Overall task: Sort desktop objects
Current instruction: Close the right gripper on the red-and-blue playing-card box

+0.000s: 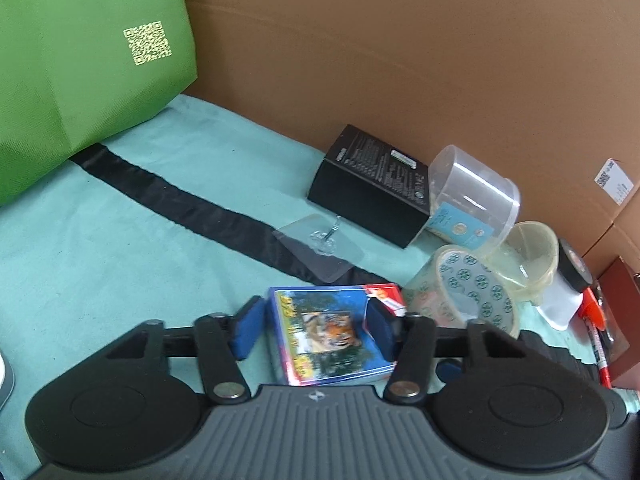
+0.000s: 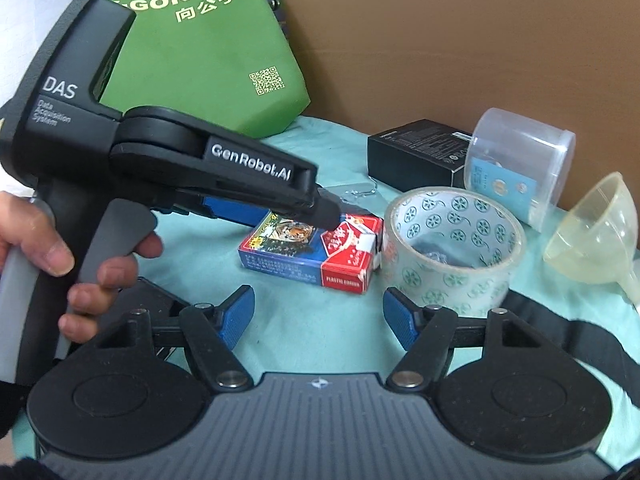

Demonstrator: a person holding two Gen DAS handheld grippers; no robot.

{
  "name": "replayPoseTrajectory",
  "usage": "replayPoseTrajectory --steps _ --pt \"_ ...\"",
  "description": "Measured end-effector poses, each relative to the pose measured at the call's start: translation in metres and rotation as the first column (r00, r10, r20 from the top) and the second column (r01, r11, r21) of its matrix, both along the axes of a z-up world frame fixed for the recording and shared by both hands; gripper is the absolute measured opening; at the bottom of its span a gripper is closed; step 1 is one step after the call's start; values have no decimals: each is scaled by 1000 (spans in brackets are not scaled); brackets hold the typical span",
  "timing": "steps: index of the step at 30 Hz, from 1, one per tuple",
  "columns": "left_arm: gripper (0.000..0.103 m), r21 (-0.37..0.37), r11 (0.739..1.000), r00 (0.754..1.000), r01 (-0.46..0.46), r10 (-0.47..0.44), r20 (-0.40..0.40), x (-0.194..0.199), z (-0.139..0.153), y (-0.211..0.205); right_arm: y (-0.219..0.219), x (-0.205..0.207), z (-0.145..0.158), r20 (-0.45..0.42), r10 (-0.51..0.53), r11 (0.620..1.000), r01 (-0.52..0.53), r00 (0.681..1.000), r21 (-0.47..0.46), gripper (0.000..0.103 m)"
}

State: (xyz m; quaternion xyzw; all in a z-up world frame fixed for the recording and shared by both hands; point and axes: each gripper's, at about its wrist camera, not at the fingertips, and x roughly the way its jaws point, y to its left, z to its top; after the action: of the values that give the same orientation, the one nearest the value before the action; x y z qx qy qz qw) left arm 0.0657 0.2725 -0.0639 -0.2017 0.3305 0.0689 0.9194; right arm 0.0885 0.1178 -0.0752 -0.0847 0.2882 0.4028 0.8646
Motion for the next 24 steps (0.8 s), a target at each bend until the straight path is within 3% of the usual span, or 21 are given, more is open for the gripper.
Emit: replayPoseTrajectory --steps 9,13,16,24 --pt "49 25 1000 1000 19 -19 11 -2 -2 1 13 10 -3 2 -1 1000 1 1000 -22 62" --pt "49 54 998 999 32 -32 2 -5 1 -6 12 6 -2 36 -15 998 17 999 -62 46" --pt "48 74 996 999 54 -54 -7 -10 3 -14 7 2 1 29 -5 996 8 1000 -88 40" --pt "48 49 984 985 169 -169 -18 -27 2 -41 -28 -23 7 -23 0 995 -2 1000 -103 37"
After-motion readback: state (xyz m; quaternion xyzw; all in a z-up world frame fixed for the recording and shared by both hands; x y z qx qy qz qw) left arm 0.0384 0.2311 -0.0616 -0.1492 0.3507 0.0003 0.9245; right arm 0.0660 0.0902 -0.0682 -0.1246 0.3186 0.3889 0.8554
